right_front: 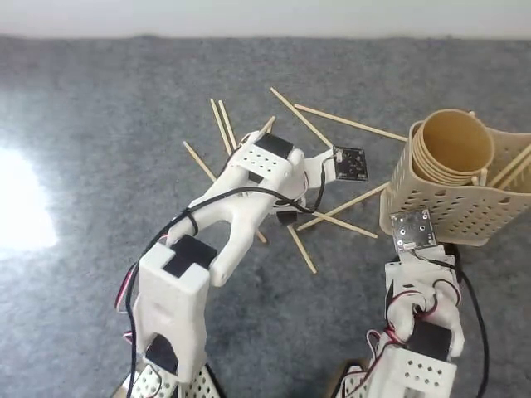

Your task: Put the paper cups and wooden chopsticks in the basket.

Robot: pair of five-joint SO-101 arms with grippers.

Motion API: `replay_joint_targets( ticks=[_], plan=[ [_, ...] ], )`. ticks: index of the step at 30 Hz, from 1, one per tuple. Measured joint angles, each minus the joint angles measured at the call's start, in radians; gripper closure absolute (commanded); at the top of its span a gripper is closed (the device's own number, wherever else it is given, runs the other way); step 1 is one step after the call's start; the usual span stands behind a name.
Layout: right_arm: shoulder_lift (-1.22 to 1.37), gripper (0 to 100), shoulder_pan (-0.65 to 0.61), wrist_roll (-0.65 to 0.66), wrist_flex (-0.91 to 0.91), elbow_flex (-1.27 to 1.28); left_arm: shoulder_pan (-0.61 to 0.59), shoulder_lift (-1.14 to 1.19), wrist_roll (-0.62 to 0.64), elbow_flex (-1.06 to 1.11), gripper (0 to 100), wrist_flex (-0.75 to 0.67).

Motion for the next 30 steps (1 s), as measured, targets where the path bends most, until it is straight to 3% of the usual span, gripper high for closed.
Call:
replay_joint_targets(
  ticks=[5, 12, 19, 30],
  plan=[
    [0.0, 75.0, 0.0, 0.0, -0.003, 0.0, 0.028, 0.025, -0.005, -0.014, 99, 0.002],
    [0.0, 75.0, 0.0, 0.0, -0.009, 0.0, 0.048, 0.029, -0.029, -0.014, 99, 0.051],
    [0.0, 75.0, 0.0, 0.0, -0.009, 0.0, 0.068, 0.031, -0.054, -0.057, 99, 0.198],
    [0.0, 75.0, 0.0, 0.0, -0.009, 0.0, 0.077, -0.028, -0.008, -0.278, 99, 0.404]
  ],
)
